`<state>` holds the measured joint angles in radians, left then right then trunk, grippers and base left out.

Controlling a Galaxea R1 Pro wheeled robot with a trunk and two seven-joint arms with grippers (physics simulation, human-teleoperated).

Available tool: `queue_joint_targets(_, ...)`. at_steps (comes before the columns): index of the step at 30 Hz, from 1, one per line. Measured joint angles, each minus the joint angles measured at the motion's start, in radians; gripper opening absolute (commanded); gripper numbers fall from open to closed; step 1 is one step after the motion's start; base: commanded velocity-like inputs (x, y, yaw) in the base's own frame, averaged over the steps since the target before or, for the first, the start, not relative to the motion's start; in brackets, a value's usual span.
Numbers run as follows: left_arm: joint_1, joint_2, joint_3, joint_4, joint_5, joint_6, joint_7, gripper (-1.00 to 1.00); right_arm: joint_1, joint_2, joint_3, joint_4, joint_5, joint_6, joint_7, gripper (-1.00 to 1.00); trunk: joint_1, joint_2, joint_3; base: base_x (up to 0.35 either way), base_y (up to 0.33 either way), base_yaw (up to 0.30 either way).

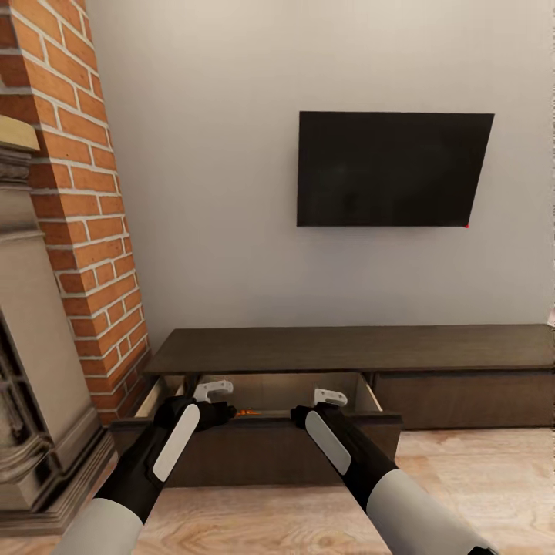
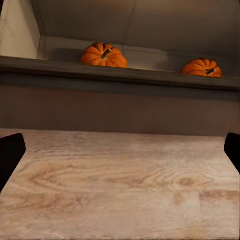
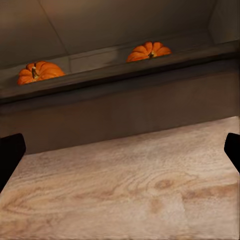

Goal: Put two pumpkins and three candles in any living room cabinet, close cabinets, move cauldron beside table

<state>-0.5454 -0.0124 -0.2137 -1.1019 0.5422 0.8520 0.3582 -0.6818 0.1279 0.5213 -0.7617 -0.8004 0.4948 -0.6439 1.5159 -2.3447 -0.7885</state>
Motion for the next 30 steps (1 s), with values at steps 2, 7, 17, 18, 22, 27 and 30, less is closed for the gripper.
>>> queue_joint_targets(2,0.000,0.000,0.000,0.000,0.000,0.000,0.000,1.00,0.000,0.000,0.000,0.000,0.000,0.000,0.000,1.00,0.000,0.000,0.000,-0.234,0.000,0.000)
queue_joint_targets(7,0.000,0.000,0.000,0.000,0.001,0.000,0.000,1.00,0.000,0.000,0.000,0.000,0.000,0.000,0.000,1.00,0.000,0.000,0.000,-0.232,0.000,0.000)
queue_joint_targets(17,0.000,0.000,0.000,0.000,0.000,-0.001,0.000,1.00,0.000,0.000,0.000,-0.001,0.000,0.000,0.000,1.00,0.027,-0.049,-0.022,-0.227,0.000,0.000)
queue_joint_targets(18,0.000,0.000,0.000,0.000,0.000,-0.001,0.000,1.00,0.000,0.000,0.000,-0.001,0.000,0.000,0.000,1.00,0.031,-0.056,-0.025,-0.222,0.000,0.000)
queue_joint_targets(22,0.000,0.001,0.000,-0.011,0.000,-0.001,0.000,1.00,0.000,0.000,0.000,-0.001,0.000,0.000,0.000,1.00,0.046,-0.084,-0.038,-0.163,0.000,0.000)
queue_joint_targets(27,0.000,0.003,0.000,-0.014,0.000,-0.002,0.000,1.00,0.000,0.000,0.000,-0.002,0.000,0.000,0.000,1.00,0.065,-0.119,-0.053,-0.030,0.000,0.000)
queue_joint_targets(30,0.000,0.003,0.000,-0.014,0.000,-0.004,0.000,1.00,0.000,0.000,0.000,-0.001,0.000,0.000,0.000,1.00,0.076,-0.140,-0.063,-0.004,0.000,0.000)
